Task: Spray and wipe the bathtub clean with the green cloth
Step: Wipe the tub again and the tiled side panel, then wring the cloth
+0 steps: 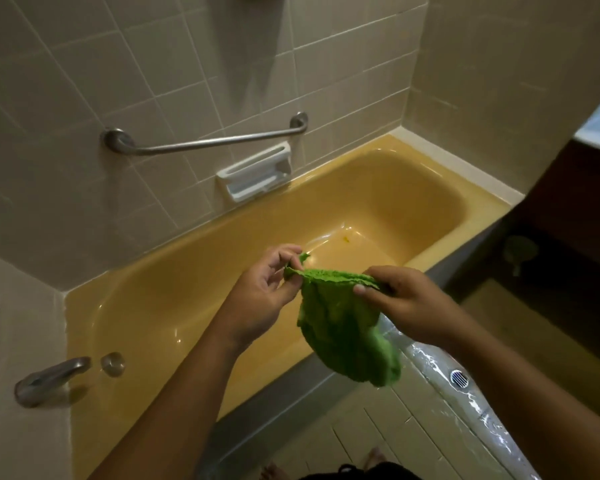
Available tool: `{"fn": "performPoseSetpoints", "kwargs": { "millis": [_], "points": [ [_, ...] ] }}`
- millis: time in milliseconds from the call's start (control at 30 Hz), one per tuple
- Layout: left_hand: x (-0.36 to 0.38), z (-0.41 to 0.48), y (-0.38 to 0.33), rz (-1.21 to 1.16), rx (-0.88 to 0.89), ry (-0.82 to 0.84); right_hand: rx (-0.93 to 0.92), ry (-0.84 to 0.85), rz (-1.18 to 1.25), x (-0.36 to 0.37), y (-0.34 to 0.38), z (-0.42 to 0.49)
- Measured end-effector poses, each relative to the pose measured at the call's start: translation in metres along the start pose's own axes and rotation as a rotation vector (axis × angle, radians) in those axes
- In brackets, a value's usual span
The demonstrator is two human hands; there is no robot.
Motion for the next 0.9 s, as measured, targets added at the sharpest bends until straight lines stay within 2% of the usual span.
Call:
{"fn": "performPoseSetpoints", "kwargs": {
  "millis": [67,133,267,300,400,500,567,633,700,800,900],
  "points": [
    [0.02,0.008,-0.003,-0.033,0.013,0.031,0.031,-0.027,0.129,-0.024,-0.003,-0.01],
    [0.035,0.018,-0.006,-0.039,0.03,0.023,0.065,-0.079,0.102,-0.048,-0.007,-0.016],
    [0.056,0.042,-0.01,-0.098,0.04,-0.066,0.225,-0.047,-0.37,-0.08,-0.043,-0.022],
    [0.057,0.047,-0.01,-0.121,0.038,-0.101,0.264,-0.039,-0.415,-0.086,-0.055,-0.024],
    [0.07,0.053,-0.017,-0.152,0.008,-0.095,0.292,-0.057,-0.214,-0.099,-0.07,-0.035],
    [0.103,0.053,-0.029,-0.11,-0.063,0.068,0.182,-0.069,0.051,-0.094,-0.051,-0.035],
    [0.128,0.056,-0.03,0.133,-0.048,0.249,0.078,-0.11,0.085,-0.09,-0.032,-0.031],
    [0.143,0.065,-0.03,0.36,0.076,0.344,0.03,-0.197,0.069,-0.096,-0.022,-0.029],
    [0.142,0.076,-0.025,0.4,0.108,0.319,0.068,-0.248,-0.054,-0.108,-0.027,-0.03],
    [0.127,0.09,-0.02,0.366,0.082,0.275,0.191,-0.168,-0.223,-0.117,-0.057,-0.033],
    [0.109,0.104,-0.012,0.31,0.014,0.181,0.273,-0.189,-0.164,-0.123,-0.084,-0.038]
  ]
}}
Point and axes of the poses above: each hand's wrist, its own z-axis towards the middle knuckle, its own x-axis out of the palm, y = z × x, the point moved 6 cm from there along z, towards the middle knuckle, and after that the axes turned 10 degrees about x, right-handed, at the moved point
